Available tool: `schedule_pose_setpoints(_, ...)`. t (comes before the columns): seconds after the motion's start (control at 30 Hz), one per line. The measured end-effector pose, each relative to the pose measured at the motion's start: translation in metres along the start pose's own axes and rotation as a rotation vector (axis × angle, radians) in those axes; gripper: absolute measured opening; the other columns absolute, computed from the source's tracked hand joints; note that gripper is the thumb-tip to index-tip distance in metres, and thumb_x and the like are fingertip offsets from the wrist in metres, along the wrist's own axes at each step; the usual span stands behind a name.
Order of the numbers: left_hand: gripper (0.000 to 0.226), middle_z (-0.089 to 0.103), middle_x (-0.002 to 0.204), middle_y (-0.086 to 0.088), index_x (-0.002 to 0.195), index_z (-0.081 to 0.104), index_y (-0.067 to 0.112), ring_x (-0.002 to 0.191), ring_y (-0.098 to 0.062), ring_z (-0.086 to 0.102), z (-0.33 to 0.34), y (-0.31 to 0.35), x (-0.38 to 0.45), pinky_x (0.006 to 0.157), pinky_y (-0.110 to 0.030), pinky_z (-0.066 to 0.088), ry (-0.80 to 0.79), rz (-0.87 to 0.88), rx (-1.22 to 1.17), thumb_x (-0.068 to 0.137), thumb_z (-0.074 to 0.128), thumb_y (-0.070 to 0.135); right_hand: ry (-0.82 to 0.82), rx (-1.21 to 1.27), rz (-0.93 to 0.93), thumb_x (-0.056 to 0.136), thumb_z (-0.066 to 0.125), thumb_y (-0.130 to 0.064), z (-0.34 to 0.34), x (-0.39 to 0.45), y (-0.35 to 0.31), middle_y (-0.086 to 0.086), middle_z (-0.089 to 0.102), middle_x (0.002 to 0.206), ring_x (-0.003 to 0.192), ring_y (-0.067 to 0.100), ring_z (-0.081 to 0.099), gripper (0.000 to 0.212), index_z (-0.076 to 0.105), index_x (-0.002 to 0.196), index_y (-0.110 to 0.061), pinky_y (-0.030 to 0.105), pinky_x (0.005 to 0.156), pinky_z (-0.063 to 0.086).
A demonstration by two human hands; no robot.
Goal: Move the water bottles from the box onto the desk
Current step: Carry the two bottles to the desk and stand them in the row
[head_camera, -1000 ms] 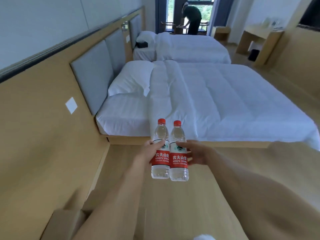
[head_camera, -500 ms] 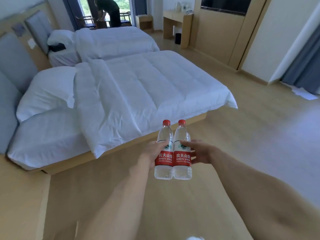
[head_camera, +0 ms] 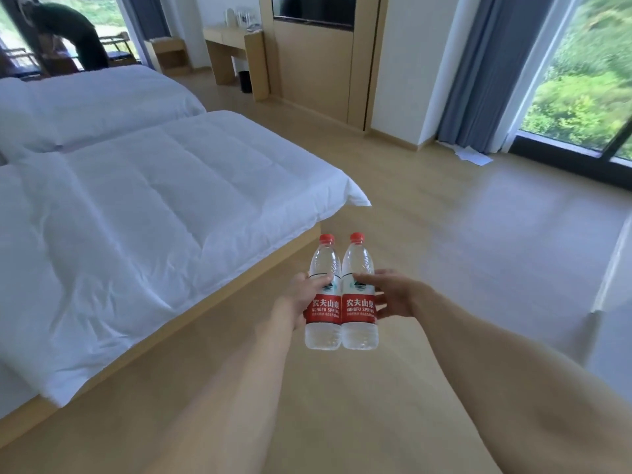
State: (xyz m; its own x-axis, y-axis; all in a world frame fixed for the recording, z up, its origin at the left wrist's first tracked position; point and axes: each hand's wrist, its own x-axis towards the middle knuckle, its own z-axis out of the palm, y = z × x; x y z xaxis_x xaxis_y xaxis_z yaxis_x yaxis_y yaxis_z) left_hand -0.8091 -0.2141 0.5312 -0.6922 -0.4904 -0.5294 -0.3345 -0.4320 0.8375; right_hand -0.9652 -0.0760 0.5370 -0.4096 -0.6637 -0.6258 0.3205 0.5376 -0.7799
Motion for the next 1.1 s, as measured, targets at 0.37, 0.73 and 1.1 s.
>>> schedule_pose_setpoints(0.37,0.049,0.072,0.112,-0.018,0.128,0.052,0.011,0.081,-0.028,0.071,0.096,0.061,0.098,0.067,-0.039,0.058,-0.206,0.032,0.197,0.088,0.077,0.026,0.194,0.132,-0.042,0.086,0.077,-0.034,-0.118,0.015,-0.027,0.011,0.071,0.114,0.097,0.033,0.072,0.041,0.062,0.121,-0.02,0.056,0.084,0.058)
schedule_pose_setpoints(0.73,0.037,0.07,0.117,-0.011,0.124,0.056,0.019,0.104,-0.032,0.069,0.122,0.147,0.252,0.087,-0.055,0.058,-0.315,0.032,0.302,0.093,0.071,0.033,0.323,0.216,-0.037,0.082,0.08,-0.035,-0.189,0.125,-0.11,0.014,0.071,0.108,0.084,0.03,0.073,0.047,0.06,0.12,-0.015,0.044,0.071,0.06)
schedule_pose_setpoints(1.1,0.045,0.076,0.107,-0.009,0.121,0.062,0.02,0.094,-0.03,0.075,0.136,0.234,0.385,0.081,-0.06,0.059,-0.349,0.056,0.38,0.084,0.079,0.04,0.363,0.261,-0.052,0.086,0.076,-0.032,-0.235,0.219,-0.195,0.014,0.072,0.104,0.084,0.029,0.072,0.042,0.062,0.119,-0.01,0.046,0.073,0.06)
